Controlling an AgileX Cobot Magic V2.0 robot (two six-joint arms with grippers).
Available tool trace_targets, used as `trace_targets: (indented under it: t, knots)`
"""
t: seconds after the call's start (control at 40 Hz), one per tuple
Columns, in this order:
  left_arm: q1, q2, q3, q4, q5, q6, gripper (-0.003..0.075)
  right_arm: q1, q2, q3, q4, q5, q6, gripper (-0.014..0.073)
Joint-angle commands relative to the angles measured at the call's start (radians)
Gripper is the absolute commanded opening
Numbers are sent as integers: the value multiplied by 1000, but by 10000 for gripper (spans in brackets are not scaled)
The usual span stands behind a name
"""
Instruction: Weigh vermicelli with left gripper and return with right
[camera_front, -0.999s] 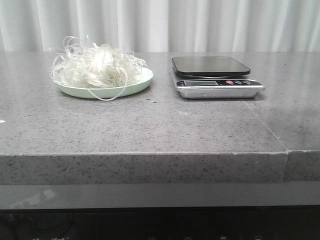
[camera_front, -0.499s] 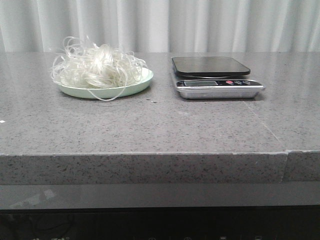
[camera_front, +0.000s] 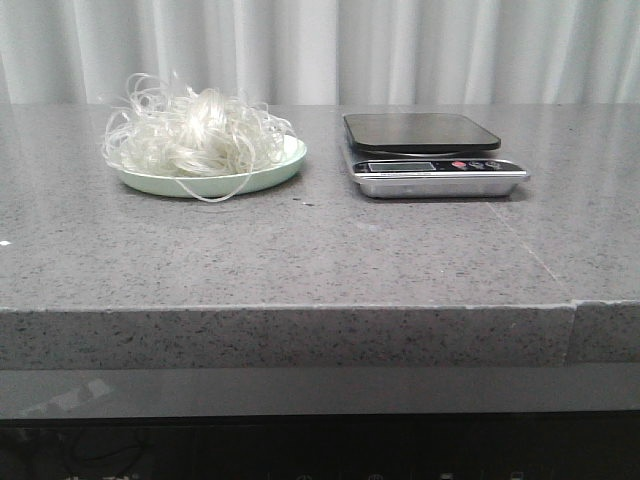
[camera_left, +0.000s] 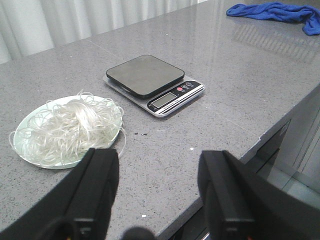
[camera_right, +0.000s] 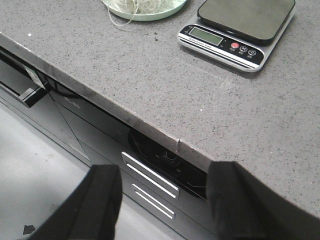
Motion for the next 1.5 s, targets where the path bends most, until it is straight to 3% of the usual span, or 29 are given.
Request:
trace_targets:
  t: [0.0, 0.175, 0.35, 0.524, 1.248, 1.323, 1.473]
  knots:
    - [-3, 3, -26, -15, -76, 1, 438, -4, 7, -23, -11, -54, 0, 416]
    - [-3, 3, -26, -15, -76, 1, 426, -4, 7, -23, -11, -53, 0, 230]
    - [-3, 3, -26, -15, -76, 1, 292, -4, 7, -23, -11, -51, 0, 132]
    - [-3, 3, -26, -15, -76, 1, 150, -4, 7, -23, -11, -51, 0, 132]
    - [-3, 3, -26, -15, -76, 1, 156, -4, 7, -23, -10, -39, 0, 132]
    - [-1, 1, -24, 62, -101, 1, 157, -4, 7, -23, -10, -39, 0, 132]
    - [105, -38, 43, 100, -132, 1, 157, -4, 7, -23, -10, -40, 0, 132]
